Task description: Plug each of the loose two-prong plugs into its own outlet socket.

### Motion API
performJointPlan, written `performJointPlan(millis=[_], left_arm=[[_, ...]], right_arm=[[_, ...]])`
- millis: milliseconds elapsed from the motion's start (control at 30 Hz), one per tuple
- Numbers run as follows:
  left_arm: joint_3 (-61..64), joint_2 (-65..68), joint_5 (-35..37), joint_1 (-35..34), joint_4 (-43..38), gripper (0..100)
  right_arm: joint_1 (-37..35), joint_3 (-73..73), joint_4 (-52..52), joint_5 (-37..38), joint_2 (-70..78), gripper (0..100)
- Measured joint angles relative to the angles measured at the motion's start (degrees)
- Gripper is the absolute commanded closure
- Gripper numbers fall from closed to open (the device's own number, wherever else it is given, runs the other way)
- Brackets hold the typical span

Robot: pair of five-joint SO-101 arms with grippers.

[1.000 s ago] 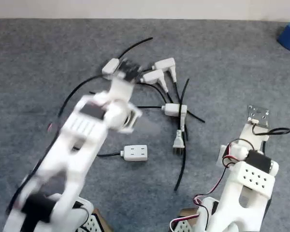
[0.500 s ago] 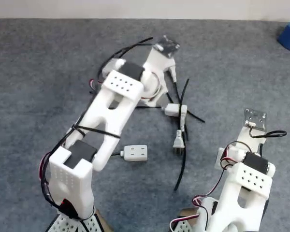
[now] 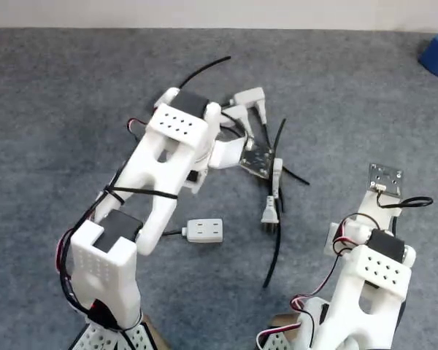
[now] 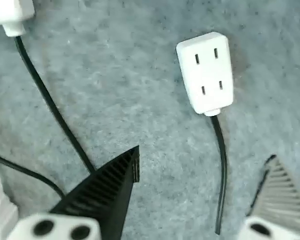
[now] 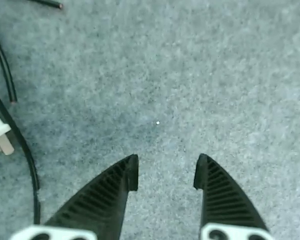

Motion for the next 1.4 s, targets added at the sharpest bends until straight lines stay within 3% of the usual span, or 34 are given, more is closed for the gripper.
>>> performJointPlan(millis=[100, 167, 267, 433, 500, 567, 633, 733, 833, 1133, 1400], left_arm=[[-1.1, 0.9, 1.1, 3.0, -4.8, 62], [-2.1, 2.8, 8.7, 5.6, -11.4, 62], [-5.3, 4.9, 31.7, 5.5, -18.5, 62], [-6.9, 7.2, 76.8, -2.5, -15.9, 62], [-6.9, 8.3, 86.9, -2.6, -13.3, 62], [-6.9, 9.4, 87.8, -0.4, -9.8, 64], [-6.9, 10.3, 84.0, 2.9, -7.1, 69], [-7.3, 10.5, 83.4, 7.4, -6.4, 76], [-9.5, 10.5, 86.0, 10.0, -7.6, 75], [-12.4, 10.5, 92.6, 11.9, -18.7, 73], [-12.4, 13.9, 97.7, 14.6, -20.6, 73]], right_arm=[[0.0, 0.0, 0.0, 0.0, 0.0, 81.5], [0.0, 0.0, 0.0, 0.0, 0.0, 81.5], [0.0, 0.9, 0.0, -0.2, 0.0, 81.5], [0.0, 2.6, -2.2, -2.0, 0.0, 81.5], [0.0, 2.6, -2.4, -2.1, 0.0, 81.5], [0.0, 2.6, -2.4, -2.4, 0.0, 81.5], [0.0, 2.6, -2.5, -2.5, 0.0, 81.5], [0.0, 2.6, -2.5, -2.5, 0.0, 81.5], [1.7, 2.6, -3.1, -2.5, 0.0, 81.5], [21.8, 2.7, -7.4, -2.5, 0.0, 81.5], [36.6, 2.7, -7.4, -2.5, 0.0, 81.5]])
